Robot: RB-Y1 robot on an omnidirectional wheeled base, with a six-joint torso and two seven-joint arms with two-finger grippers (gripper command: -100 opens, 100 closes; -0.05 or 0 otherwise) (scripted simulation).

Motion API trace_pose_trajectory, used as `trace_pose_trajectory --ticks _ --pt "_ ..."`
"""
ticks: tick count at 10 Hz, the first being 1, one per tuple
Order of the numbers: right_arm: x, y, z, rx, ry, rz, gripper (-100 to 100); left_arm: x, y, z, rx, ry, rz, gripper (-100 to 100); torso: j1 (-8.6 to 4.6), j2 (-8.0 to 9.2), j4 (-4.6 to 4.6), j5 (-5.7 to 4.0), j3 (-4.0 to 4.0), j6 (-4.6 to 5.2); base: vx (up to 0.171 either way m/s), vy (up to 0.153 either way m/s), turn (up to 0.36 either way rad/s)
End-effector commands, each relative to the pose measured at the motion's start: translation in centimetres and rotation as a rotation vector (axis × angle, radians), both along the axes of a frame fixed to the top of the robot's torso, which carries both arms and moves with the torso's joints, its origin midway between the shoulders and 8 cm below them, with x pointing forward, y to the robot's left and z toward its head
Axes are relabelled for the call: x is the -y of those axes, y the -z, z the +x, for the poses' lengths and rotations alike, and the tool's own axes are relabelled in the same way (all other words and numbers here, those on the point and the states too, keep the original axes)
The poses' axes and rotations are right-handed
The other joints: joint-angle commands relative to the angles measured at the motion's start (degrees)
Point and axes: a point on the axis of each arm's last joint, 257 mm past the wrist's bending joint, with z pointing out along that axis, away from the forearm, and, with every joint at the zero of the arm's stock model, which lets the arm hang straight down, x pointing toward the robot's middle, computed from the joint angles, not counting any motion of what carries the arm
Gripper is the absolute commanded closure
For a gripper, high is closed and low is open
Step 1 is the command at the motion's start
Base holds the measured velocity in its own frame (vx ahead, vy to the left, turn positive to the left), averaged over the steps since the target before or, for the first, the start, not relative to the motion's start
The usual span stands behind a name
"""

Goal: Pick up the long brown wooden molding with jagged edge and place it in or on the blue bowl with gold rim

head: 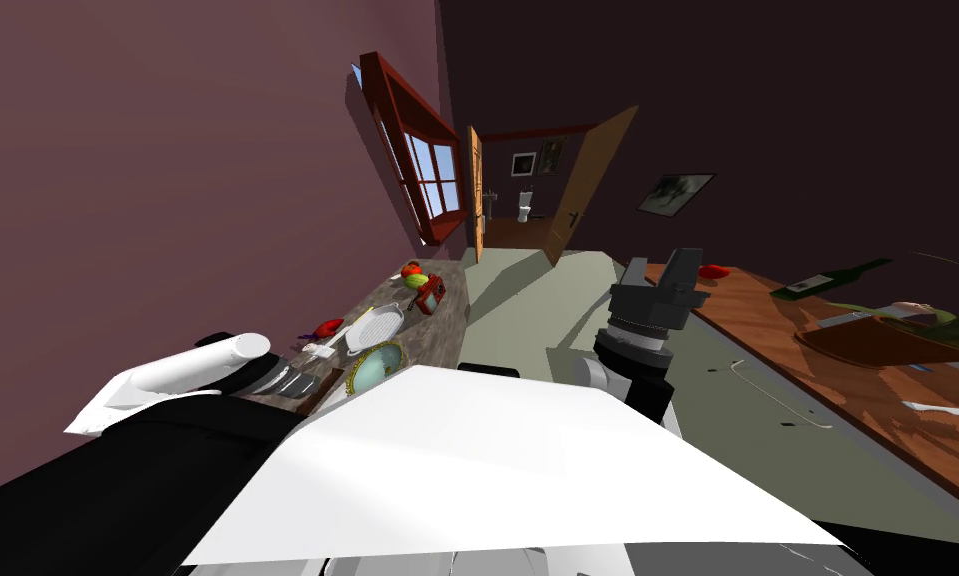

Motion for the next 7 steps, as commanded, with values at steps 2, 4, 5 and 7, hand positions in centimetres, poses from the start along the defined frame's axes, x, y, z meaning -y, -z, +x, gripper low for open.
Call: trace_pose_trajectory --ticks 2,4,5,7 --pt "0.0 0.0 0.0 0.000 0.000 0.000 0 0.2 -1.6 0.0 -0.005 -0.001 0.000 100 -0.01 -0.01 -0.01 -0.01 -0.01 0.00 0.009 0.006 -0.005" --pt "0.0 0.0 0.0 0.000 0.000 0.000 0 0.2 -1.2 0.1 -0.003 -0.001 0.000 0 -0.01 -0.01 -0.01 0.02 -0.01 -0.01 0.000 0.000 0.000" --pt "0.0 0.0 0.0 0.000 0.000 0.000 0 -0.1 -2.1 0.7 0.025 -0.011 0.007 100 -0.01 0.00 -0.01 0.02 -0.01 -0.01 0.011 -0.020 0.015" --pt "0.0 0.0 0.0 0.000 0.000 0.000 0 -0.1 -3.3 1.2 0.055 -0.025 0.005 100 -0.20 -0.04 0.00 -0.04 -0.02 -0.01 0.012 -0.052 0.015"
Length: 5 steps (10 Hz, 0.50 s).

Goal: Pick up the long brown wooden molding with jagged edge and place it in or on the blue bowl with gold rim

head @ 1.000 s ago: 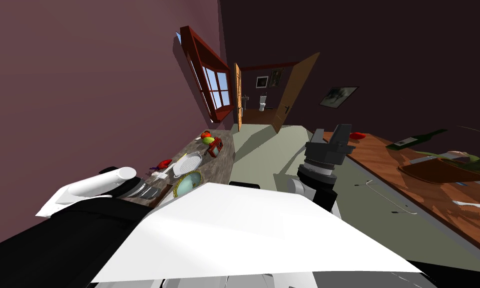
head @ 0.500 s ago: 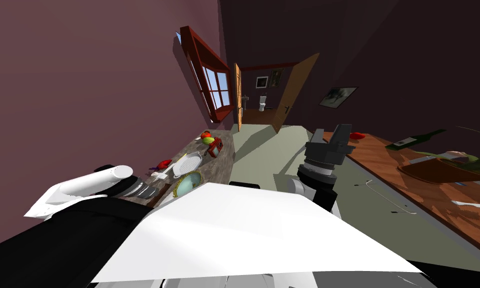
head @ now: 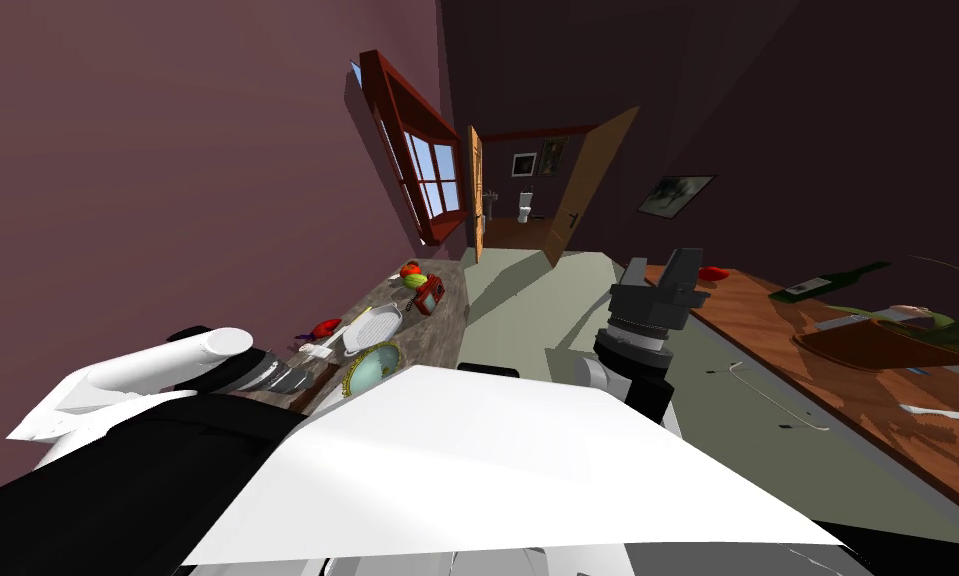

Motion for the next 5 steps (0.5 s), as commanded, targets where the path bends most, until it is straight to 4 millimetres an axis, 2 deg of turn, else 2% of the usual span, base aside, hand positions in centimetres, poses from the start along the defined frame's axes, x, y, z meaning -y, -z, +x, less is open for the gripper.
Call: trace_pose_trajectory --ticks 1,5 --pt "0.0 0.0 0.0 0.000 0.000 0.000 0 0.0 -0.7 0.3 0.019 -0.011 -0.002 100 0.00 0.00 0.00 0.00 0.00 0.00 0.005 -0.052 0.007" --pt "0.0 0.0 0.0 0.000 0.000 0.000 0 -0.2 -2.9 1.8 0.089 -0.030 0.001 100 -0.07 0.03 0.03 -0.02 0.03 -0.04 0.010 -0.065 0.012"
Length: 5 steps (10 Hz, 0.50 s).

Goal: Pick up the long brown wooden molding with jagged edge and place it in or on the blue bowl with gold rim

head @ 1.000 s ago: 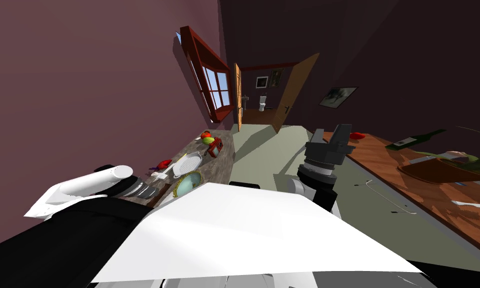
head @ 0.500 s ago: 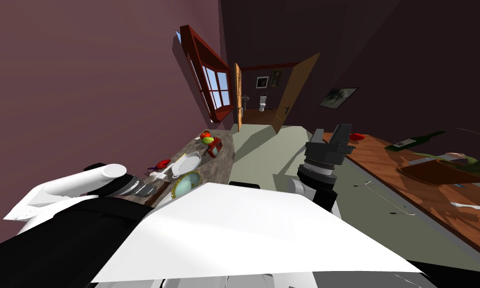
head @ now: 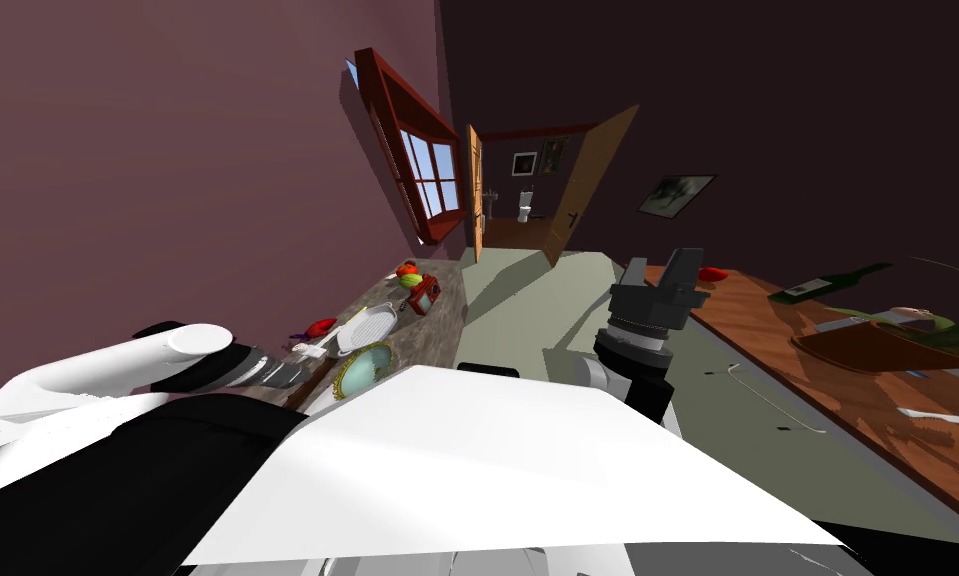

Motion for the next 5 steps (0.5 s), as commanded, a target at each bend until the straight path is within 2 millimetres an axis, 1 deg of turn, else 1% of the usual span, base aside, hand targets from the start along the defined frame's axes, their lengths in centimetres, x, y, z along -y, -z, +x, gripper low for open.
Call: trace_pose_trajectory --ticks 1,5 --pt "0.0 0.0 0.0 0.000 0.000 0.000 0 -0.2 -0.8 0.7 0.027 -0.006 0.006 100 0.00 0.00 0.00 0.00 0.00 0.00 -0.001 -0.053 0.008" --pt "0.0 0.0 0.0 0.000 0.000 0.000 0 -0.5 -3.6 2.9 0.112 -0.007 0.033 100 -0.05 -0.02 0.02 -0.03 0.01 0.00 0.011 -0.063 0.010"
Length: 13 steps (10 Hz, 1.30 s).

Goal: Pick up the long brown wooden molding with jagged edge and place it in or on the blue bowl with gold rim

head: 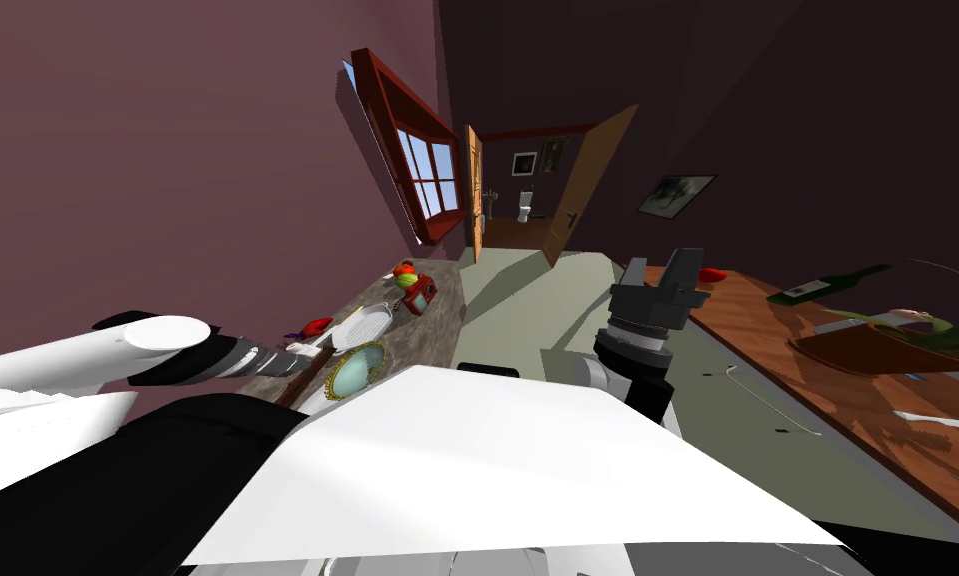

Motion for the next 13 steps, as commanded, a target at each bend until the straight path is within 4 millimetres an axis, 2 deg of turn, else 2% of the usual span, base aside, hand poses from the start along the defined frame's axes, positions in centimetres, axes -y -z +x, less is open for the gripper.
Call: trace_pose_trajectory --ticks 1,9,13 --pt "0.0 0.0 0.0 0.000 0.000 0.000 0 -0.1 -1.0 0.6 0.028 0.002 0.009 100 0.00 0.00 0.00 0.00 0.00 0.00 0.006 -0.061 0.008" --pt "0.0 0.0 0.0 0.000 0.000 0.000 0 1.6 -6.7 3.9 0.125 0.038 0.025 100 -0.05 0.06 0.02 -0.06 0.04 0.08 0.005 -0.056 0.008" --pt "0.0 0.0 0.0 0.000 0.000 0.000 0 3.4 -8.9 4.1 0.116 0.064 0.006 100 -0.05 0.08 -0.01 -0.04 0.03 0.09 0.003 -0.053 0.008"
